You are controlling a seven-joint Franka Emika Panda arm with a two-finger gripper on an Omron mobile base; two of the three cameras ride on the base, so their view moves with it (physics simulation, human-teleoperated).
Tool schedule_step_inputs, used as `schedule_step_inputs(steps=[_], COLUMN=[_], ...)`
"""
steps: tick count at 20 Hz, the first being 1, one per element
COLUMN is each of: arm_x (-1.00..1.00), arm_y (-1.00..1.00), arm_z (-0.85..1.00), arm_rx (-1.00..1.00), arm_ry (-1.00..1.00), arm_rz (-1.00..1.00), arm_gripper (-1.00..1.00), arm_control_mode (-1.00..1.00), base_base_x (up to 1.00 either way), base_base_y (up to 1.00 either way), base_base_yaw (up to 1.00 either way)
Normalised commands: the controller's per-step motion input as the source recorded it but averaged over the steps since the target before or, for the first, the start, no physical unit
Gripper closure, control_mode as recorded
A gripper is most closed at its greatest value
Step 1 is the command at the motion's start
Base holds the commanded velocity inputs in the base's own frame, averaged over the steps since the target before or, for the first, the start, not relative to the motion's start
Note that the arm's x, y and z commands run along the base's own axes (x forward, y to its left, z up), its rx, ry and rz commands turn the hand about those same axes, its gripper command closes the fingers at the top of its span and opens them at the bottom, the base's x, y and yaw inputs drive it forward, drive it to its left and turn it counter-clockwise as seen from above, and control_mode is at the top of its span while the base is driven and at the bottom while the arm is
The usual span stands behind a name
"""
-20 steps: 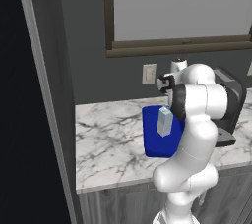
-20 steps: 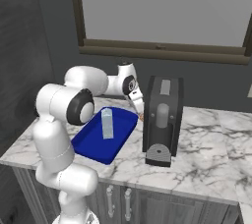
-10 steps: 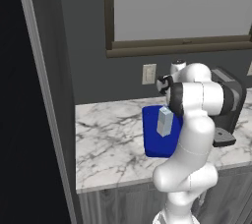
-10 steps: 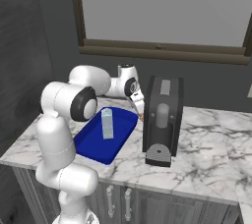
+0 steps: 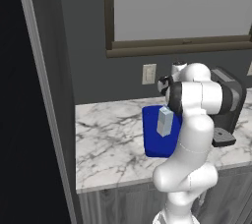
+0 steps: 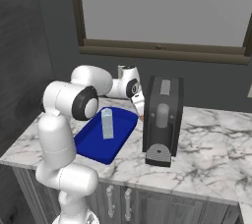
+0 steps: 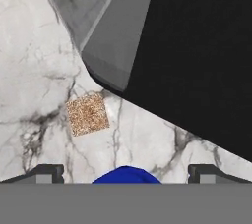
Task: Take out the milk from the fridge and place it on the tray on the counter. Then take the sugar cube near the tray and place it in the tray.
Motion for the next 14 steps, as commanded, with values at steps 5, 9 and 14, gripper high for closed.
schedule_step_inputs(steps=[5, 9, 14], arm_x=[0.0, 0.08, 0.01], arm_y=[0.0, -0.03, -0.23], arm_z=[-0.02, -0.18, -0.21], arm_rx=[0.0, 0.0, 0.0], arm_ry=[0.0, 0.0, 0.0], arm_rz=[-0.13, -0.06, -0.01], arm_gripper=[-1.0, -1.0, -1.0], arm_control_mode=[-1.0, -1.0, -1.0], base_base_x=[0.0, 0.0, 0.0], base_base_y=[0.0, 0.0, 0.0], base_base_yaw=[0.0, 0.0, 0.0])
